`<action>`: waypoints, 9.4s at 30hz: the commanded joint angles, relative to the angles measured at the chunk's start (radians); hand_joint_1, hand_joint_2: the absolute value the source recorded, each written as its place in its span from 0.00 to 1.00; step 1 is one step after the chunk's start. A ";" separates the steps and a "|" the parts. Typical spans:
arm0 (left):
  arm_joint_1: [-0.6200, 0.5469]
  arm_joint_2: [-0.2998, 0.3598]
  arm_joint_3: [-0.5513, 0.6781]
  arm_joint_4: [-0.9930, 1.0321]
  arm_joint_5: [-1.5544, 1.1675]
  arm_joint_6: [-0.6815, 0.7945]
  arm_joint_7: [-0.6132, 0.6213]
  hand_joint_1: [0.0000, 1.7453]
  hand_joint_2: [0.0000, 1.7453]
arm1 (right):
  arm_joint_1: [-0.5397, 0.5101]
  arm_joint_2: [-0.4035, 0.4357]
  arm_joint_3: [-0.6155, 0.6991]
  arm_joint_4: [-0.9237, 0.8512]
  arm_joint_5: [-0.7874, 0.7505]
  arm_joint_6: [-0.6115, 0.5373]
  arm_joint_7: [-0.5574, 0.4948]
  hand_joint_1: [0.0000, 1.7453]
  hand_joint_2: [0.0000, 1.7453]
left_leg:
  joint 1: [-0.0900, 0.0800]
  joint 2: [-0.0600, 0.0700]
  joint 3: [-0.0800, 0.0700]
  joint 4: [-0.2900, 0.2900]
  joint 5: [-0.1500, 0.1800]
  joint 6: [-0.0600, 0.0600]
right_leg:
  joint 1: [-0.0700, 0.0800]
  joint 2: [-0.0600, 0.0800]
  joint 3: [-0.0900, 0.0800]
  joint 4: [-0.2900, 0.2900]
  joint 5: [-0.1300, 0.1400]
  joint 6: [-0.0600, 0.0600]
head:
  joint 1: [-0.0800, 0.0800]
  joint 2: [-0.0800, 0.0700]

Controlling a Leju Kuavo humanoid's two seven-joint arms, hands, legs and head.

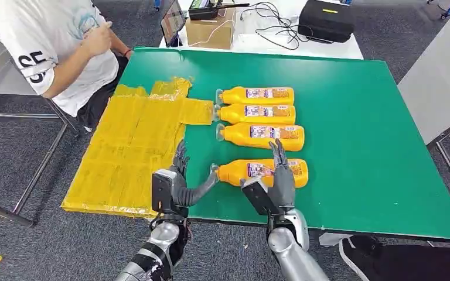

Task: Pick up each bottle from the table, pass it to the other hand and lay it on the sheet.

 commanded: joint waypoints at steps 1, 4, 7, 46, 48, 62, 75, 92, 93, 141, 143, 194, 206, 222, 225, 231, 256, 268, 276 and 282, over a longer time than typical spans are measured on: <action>-0.043 -0.010 0.011 0.089 -0.002 -0.025 0.006 0.00 1.00 | -0.139 -0.042 -0.038 0.243 0.095 0.017 0.053 0.00 1.00 | 0.002 0.001 0.007 0.001 -0.003 -0.002 | 0.002 0.000 0.007 -0.001 -0.002 -0.002 | 0.000 0.000; -0.043 -0.010 0.009 0.089 -0.001 -0.032 0.006 0.00 1.00 | -0.153 -0.050 -0.039 0.266 0.124 0.026 0.070 0.00 1.00 | 0.001 0.001 0.006 0.000 -0.003 -0.001 | 0.001 0.000 0.007 0.000 -0.002 -0.002 | 0.000 0.000; -0.043 -0.010 0.007 0.088 -0.001 -0.039 0.007 0.00 1.00 | -0.158 -0.054 -0.036 0.272 0.136 0.026 0.076 0.00 1.00 | 0.001 0.000 0.007 0.001 -0.003 -0.001 | 0.002 -0.001 0.008 -0.001 -0.003 -0.002 | 0.000 0.000; -0.013 0.009 0.077 0.033 0.014 -0.235 0.044 0.00 1.00 | -0.340 -0.116 0.186 0.536 0.350 0.541 0.284 1.00 1.00 | 0.001 0.000 0.012 -0.001 -0.001 0.000 | 0.001 -0.001 0.012 -0.002 -0.001 -0.001 | 0.000 0.000; -0.028 0.012 0.074 0.061 0.007 -0.246 0.049 0.00 1.00 | -0.357 -0.116 0.190 0.555 0.330 0.589 0.272 1.00 1.00 | 0.002 0.000 0.014 -0.001 -0.001 0.000 | 0.002 -0.001 0.014 -0.002 -0.001 -0.002 | 0.000 0.000; -0.073 0.037 0.103 0.071 -0.058 -0.116 0.049 0.00 1.00 | -0.274 0.038 0.041 0.197 -0.012 0.290 0.064 1.00 1.00 | 0.001 0.006 0.016 0.000 -0.002 -0.001 | 0.002 0.004 0.014 0.000 0.000 -0.002 | 0.000 0.000; -0.090 0.039 0.094 0.038 -0.036 -0.106 0.066 0.00 1.00 | -0.217 0.082 0.083 0.034 -0.153 0.176 -0.011 1.00 1.00 | 0.001 0.002 0.010 0.001 -0.002 -0.001 | 0.001 0.001 0.010 0.001 -0.002 -0.002 | 0.001 0.000; -0.094 0.020 0.028 -0.076 0.025 -0.177 0.104 0.00 1.00 | -0.244 0.163 0.164 0.228 -0.233 0.244 -0.063 1.00 1.00 | 0.001 0.003 0.009 0.001 -0.003 0.000 | 0.001 0.002 0.009 0.000 -0.002 -0.002 | 0.000 0.000; -0.094 0.020 0.028 -0.082 0.029 -0.176 0.105 0.00 1.00 | -0.240 0.164 0.166 0.228 -0.237 0.244 -0.065 1.00 1.00 | 0.001 0.003 0.008 0.000 -0.002 0.000 | 0.001 0.002 0.008 0.000 -0.001 -0.002 | 0.000 0.000; -0.215 0.244 0.147 -0.093 -0.313 0.108 0.049 1.00 1.00 | -0.147 0.101 0.013 -0.029 -0.466 0.277 -0.138 0.00 1.00 | 0.001 0.002 0.006 0.000 -0.001 0.000 | 0.001 0.001 0.006 0.000 -0.001 -0.001 | 0.000 0.000; -0.262 0.287 0.101 0.015 -0.529 0.169 0.100 1.00 1.00 | -0.150 0.102 0.000 -0.043 -0.486 0.289 -0.144 0.00 1.00 | 0.001 0.002 0.007 0.000 -0.001 0.000 | 0.001 0.000 0.006 0.000 -0.001 -0.002 | 0.000 0.000; -0.388 0.439 -0.132 0.555 -1.195 -0.086 0.388 0.00 1.00 | -0.240 0.123 0.039 0.100 -0.481 0.409 -0.135 0.00 1.00 | 0.001 0.006 0.017 -0.002 0.000 -0.002 | 0.002 0.004 0.015 0.000 0.001 -0.003 | 0.000 0.000; -0.379 0.434 -0.088 0.543 -1.151 -0.078 0.320 0.00 1.00 | -0.240 0.122 0.038 0.101 -0.480 0.408 -0.135 0.00 1.00 | 0.002 0.007 0.018 -0.002 -0.001 -0.002 | 0.002 0.005 0.016 0.000 0.001 -0.005 | 0.001 0.000; -0.082 0.338 0.069 -0.048 -0.370 -0.161 0.003 0.00 1.00 | -0.226 0.056 0.106 0.174 -0.261 0.223 -0.074 0.00 0.00 | 0.001 0.002 0.014 -0.002 0.001 -0.001 | 0.001 -0.001 0.013 -0.001 0.001 -0.004 | 0.001 0.000; -0.052 0.254 0.189 -0.110 -0.196 -0.244 0.003 0.00 1.00 | -0.194 0.024 0.102 0.152 -0.164 0.143 -0.009 0.00 1.00 | 0.001 0.000 0.010 -0.001 0.001 -0.001 | 0.001 -0.002 0.009 -0.002 0.001 -0.004 | 0.001 0.000; -0.107 0.162 0.306 -0.006 -0.093 -0.360 0.003 0.00 1.00 | -0.164 -0.023 0.071 0.161 -0.061 0.139 0.080 0.00 1.00 | 0.001 -0.002 0.008 -0.001 0.001 -0.001 | 0.002 -0.004 0.009 -0.002 0.000 -0.004 | 0.001 0.000; -0.129 0.126 0.339 -0.017 -0.082 -0.412 0.003 0.00 1.00 | -0.212 -0.069 0.037 0.297 0.158 0.206 0.227 0.00 1.00 | 0.001 0.001 0.007 0.000 0.000 -0.001 | 0.001 0.000 0.007 -0.001 0.001 -0.004 | 0.000 0.000; -0.141 0.123 0.334 0.003 -0.076 -0.442 0.003 0.00 1.00 | -0.236 -0.087 0.054 0.362 0.204 0.257 0.270 0.00 1.00 | 0.002 0.001 0.009 0.001 -0.001 -0.002 | 0.002 -0.001 0.009 -0.001 0.000 -0.005 | 0.000 0.000; -0.114 0.125 0.313 -0.047 -0.103 -0.444 0.003 0.00 1.00 | -0.220 -0.118 0.084 0.322 0.287 0.298 0.332 0.00 1.00 | 0.001 0.000 0.007 0.000 0.001 0.000 | 0.001 -0.001 0.007 -0.002 0.001 -0.003 | 0.000 0.000; -0.114 0.125 0.313 -0.047 -0.103 -0.444 0.003 0.00 1.00 | -0.220 -0.118 0.084 0.322 0.287 0.298 0.332 0.00 1.00 | 0.001 0.000 0.007 0.000 0.001 0.000 | 0.001 -0.001 0.008 -0.002 0.002 -0.003 | 0.000 0.000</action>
